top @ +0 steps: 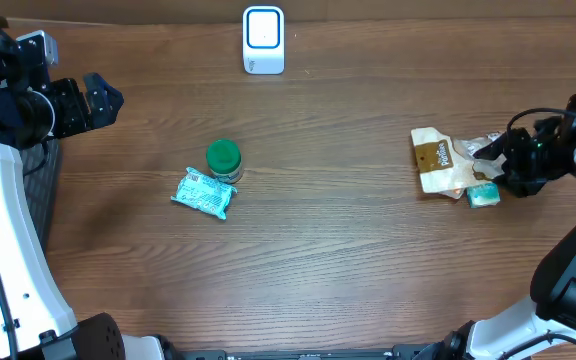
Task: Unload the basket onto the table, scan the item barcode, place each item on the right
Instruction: 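Carry the mushroom bag right and set it on the table, then move the right gripper to the pale green packet and grasp it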
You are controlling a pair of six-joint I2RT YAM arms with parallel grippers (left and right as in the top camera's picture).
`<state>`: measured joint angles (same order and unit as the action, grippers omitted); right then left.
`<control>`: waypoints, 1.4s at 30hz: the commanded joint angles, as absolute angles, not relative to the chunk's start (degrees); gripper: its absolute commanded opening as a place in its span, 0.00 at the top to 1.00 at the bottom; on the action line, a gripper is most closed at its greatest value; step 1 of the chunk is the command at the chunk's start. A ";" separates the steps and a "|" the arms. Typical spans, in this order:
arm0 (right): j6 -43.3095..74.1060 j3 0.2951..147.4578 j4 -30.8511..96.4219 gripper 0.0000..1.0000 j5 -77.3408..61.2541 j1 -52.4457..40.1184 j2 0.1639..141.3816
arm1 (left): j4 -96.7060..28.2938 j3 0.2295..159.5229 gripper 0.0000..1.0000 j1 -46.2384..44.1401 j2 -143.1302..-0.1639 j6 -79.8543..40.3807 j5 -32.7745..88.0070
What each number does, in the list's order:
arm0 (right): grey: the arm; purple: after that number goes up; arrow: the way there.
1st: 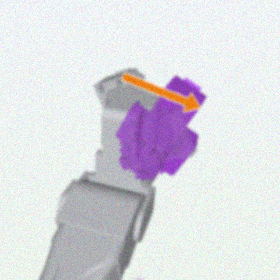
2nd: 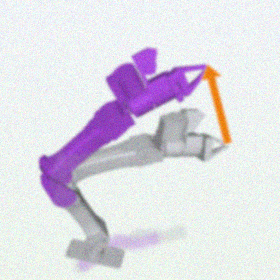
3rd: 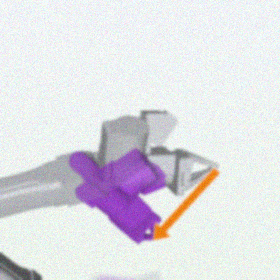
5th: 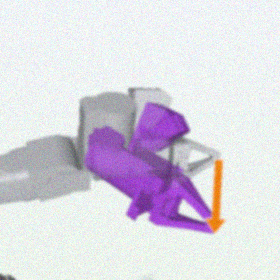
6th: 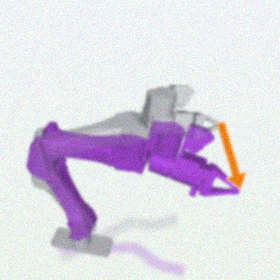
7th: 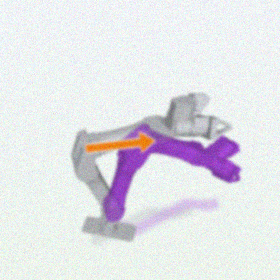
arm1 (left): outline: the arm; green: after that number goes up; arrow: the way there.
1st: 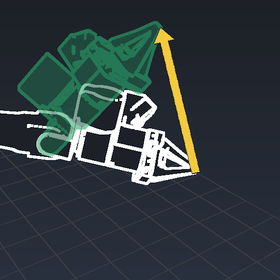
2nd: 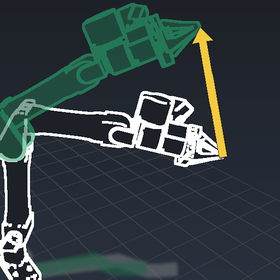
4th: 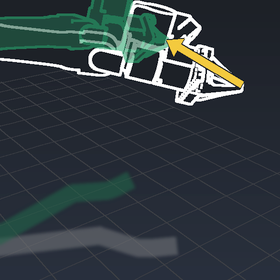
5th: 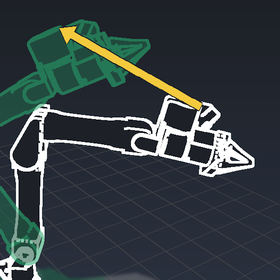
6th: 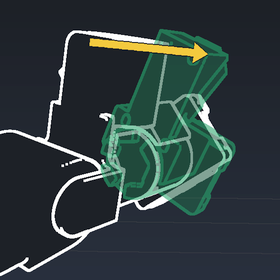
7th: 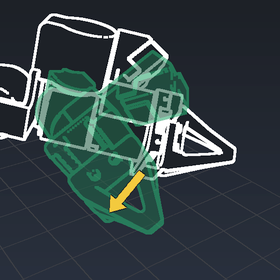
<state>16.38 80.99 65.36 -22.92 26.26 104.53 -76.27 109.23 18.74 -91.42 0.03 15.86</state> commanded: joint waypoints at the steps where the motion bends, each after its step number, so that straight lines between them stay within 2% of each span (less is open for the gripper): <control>1: 14.72 86.43 67.70 0.44 -23.00 26.04 102.04 | -76.09 109.47 0.00 18.72 -91.48 0.91 15.94; 8: 14.55 90.78 72.44 0.44 -24.16 21.89 97.38 | -76.09 109.47 0.00 18.72 -91.48 0.91 15.94; 13: 14.55 90.72 71.16 0.41 -29.54 13.89 96.23 | -76.12 109.47 0.00 18.72 -91.48 0.89 15.94; 17: 14.63 89.95 65.80 0.35 -29.67 2.92 96.97 | -76.12 109.47 0.00 18.72 -91.48 0.91 15.94; 29: 26.74 89.95 49.23 0.34 -29.43 -25.30 107.31 | -76.12 109.47 0.00 18.72 -91.48 0.89 15.94; 42: 39.75 89.95 36.80 0.34 -19.84 -39.75 117.16 | -76.12 109.49 0.00 18.72 -91.48 0.89 15.94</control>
<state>35.05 89.62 38.02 -24.14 -37.21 115.46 -76.27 109.23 18.74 -91.42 0.03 15.86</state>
